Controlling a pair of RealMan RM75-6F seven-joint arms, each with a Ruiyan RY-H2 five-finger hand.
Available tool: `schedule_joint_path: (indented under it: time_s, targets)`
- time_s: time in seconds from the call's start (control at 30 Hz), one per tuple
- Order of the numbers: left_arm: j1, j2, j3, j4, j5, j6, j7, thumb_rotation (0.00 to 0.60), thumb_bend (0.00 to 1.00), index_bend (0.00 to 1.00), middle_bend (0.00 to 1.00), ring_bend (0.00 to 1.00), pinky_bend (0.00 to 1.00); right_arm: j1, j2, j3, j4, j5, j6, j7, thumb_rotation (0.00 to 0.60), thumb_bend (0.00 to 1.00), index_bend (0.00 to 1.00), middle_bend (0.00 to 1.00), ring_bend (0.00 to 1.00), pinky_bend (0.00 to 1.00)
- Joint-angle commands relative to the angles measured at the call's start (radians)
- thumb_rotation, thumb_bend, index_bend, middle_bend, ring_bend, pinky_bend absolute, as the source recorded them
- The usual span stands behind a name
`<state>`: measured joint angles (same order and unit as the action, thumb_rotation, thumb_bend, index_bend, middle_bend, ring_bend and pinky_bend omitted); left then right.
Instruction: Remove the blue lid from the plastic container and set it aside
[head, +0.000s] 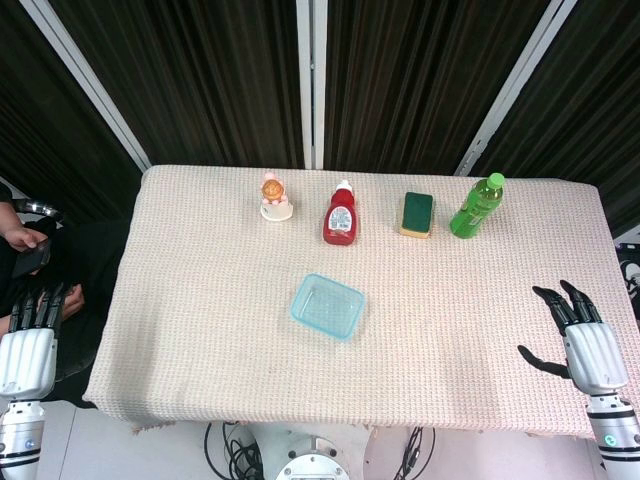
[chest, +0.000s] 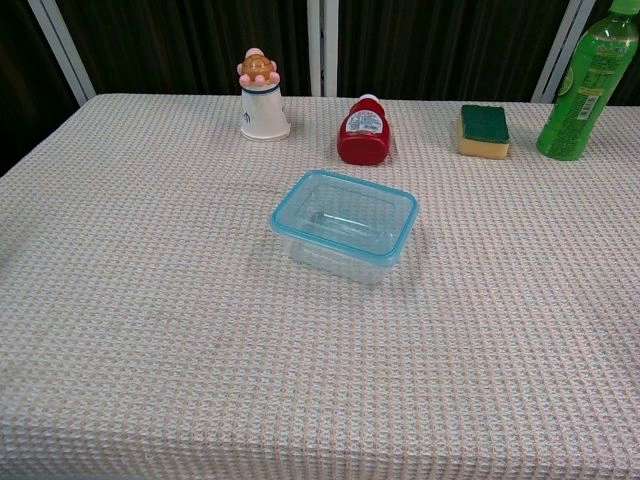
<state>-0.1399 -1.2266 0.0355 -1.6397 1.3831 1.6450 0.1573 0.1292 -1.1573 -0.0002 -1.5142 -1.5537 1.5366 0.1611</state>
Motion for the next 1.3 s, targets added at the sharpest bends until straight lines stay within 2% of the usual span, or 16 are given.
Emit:
schedule_joint_path:
  time_s: [0.03,0.27,0.43,0.57,0.7,0.9,1.1,1.3]
  targets:
    - [0.001,-0.004,-0.016,-0.003,-0.010,-0.017,0.019,0.600,0.00,0.09,0.07,0.00,0.00,0.008,-0.004,0.009,-0.003,0.007,-0.019,-0.007,0.600,0.11,0.12,0.18,0.01,0.11]
    - [0.008,-0.013,-0.036,0.001,-0.018,-0.051,0.014,0.600,0.00,0.09,0.07,0.00,0.00,0.025,-0.016,0.015,-0.007,-0.007,-0.051,-0.006,0.600,0.11,0.11,0.20,0.02,0.11]
    - [0.006,-0.011,-0.041,0.005,0.004,-0.074,-0.003,0.600,0.00,0.09,0.07,0.00,0.00,0.093,-0.045,0.019,0.003,-0.054,-0.133,0.015,0.600,0.11,0.08,0.23,0.02,0.12]
    - [0.005,-0.011,-0.045,0.008,0.022,-0.087,-0.012,0.600,0.00,0.09,0.07,0.00,0.00,0.175,-0.101,0.044,0.022,-0.050,-0.241,0.012,0.600,0.11,0.04,0.22,0.02,0.12]
    - [0.003,-0.009,-0.052,0.012,0.028,-0.102,-0.019,0.600,0.00,0.09,0.07,0.00,0.00,0.282,-0.192,0.080,0.067,-0.014,-0.392,-0.039,0.600,0.11,0.00,0.19,0.02,0.12]
    - [0.000,-0.009,-0.063,0.021,0.031,-0.123,-0.032,0.600,0.00,0.09,0.07,0.00,0.00,0.422,-0.343,0.146,0.152,0.048,-0.545,-0.125,0.600,0.09,0.00,0.15,0.02,0.12]
    - [-0.004,-0.008,-0.071,0.030,0.035,-0.142,-0.038,0.600,0.00,0.09,0.07,0.00,0.00,0.553,-0.480,0.196,0.270,0.084,-0.649,-0.185,0.600,0.08,0.00,0.15,0.01,0.07]
    - [-0.007,-0.008,-0.078,0.033,0.040,-0.154,-0.037,0.600,0.00,0.09,0.07,0.00,0.00,0.664,-0.603,0.240,0.401,0.107,-0.695,-0.250,0.600,0.09,0.00,0.16,0.01,0.04]
